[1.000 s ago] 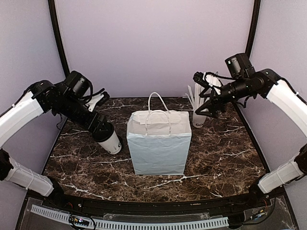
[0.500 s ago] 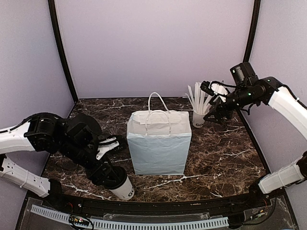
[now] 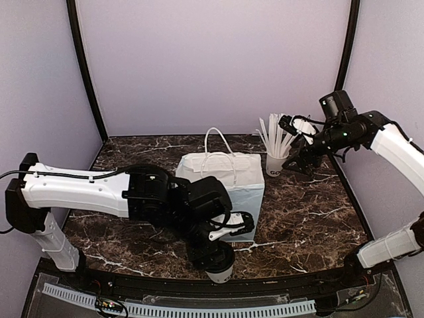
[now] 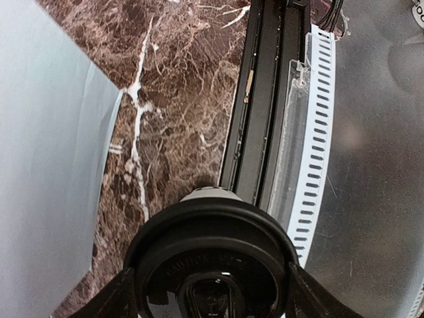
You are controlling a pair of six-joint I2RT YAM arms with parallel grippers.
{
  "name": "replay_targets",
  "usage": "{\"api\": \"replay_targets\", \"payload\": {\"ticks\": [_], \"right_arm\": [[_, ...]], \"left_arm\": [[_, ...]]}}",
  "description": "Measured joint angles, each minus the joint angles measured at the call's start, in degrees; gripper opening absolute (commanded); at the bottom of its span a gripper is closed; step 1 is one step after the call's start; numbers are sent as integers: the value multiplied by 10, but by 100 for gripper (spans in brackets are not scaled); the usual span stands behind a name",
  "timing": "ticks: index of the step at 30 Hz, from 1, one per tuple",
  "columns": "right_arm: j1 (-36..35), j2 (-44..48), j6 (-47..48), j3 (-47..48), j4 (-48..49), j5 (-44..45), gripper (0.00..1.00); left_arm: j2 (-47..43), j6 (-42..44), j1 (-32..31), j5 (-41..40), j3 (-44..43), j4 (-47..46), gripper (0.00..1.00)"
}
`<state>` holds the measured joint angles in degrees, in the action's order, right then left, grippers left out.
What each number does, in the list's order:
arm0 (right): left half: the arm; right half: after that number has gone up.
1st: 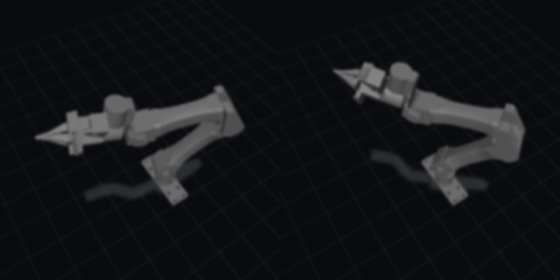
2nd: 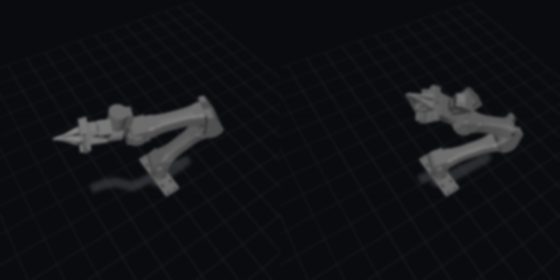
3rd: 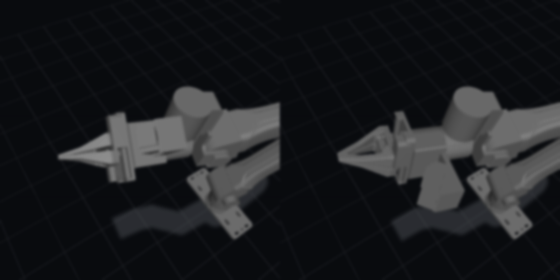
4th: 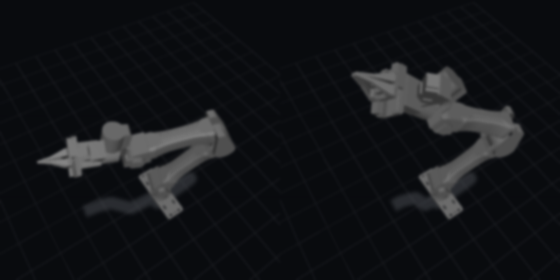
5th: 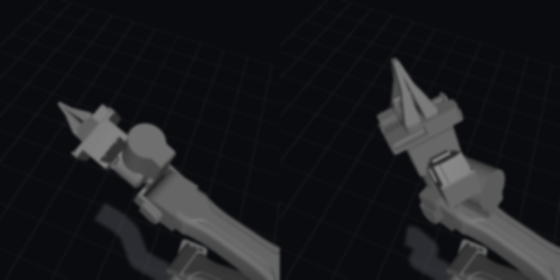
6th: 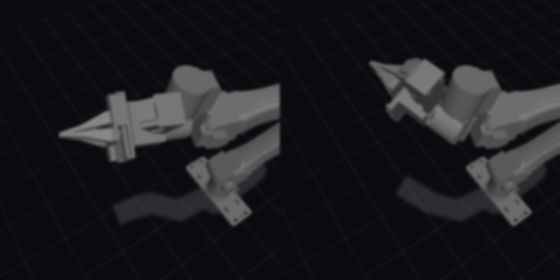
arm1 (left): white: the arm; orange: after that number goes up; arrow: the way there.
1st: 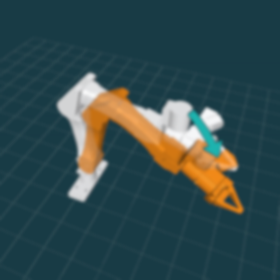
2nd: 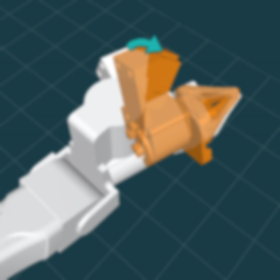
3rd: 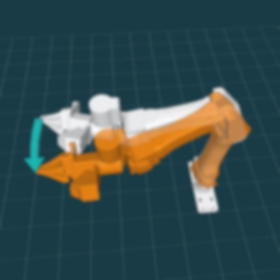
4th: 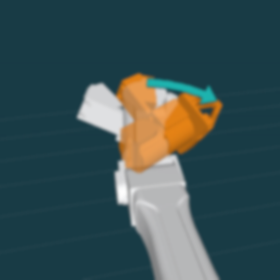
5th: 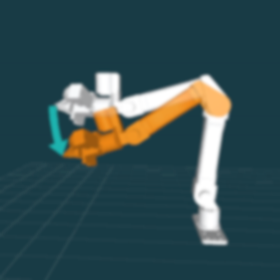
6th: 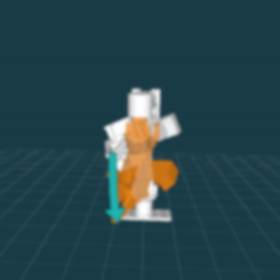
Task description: Pack the takeout coffee
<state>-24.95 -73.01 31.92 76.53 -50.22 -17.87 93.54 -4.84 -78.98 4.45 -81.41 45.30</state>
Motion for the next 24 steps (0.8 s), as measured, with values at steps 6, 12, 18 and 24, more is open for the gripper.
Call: {"api": "replay_targets", "payload": {"ticks": [6, 12, 18, 24], "right_arm": [[7, 13, -9, -6, 10, -3, 91], [8, 31, -10, -13, 10, -9, 91], [9, 33, -12, -16, 10, -21, 93], [9, 38, -8, -21, 10, -28, 96]], "left_arm": [[96, 60, 0, -3, -85, 0, 56], [173, 100, 3, -8, -154, 2, 65], [178, 113, 9, -9, -162, 7, 85], [178, 127, 10, -14, -163, 7, 90]]}}
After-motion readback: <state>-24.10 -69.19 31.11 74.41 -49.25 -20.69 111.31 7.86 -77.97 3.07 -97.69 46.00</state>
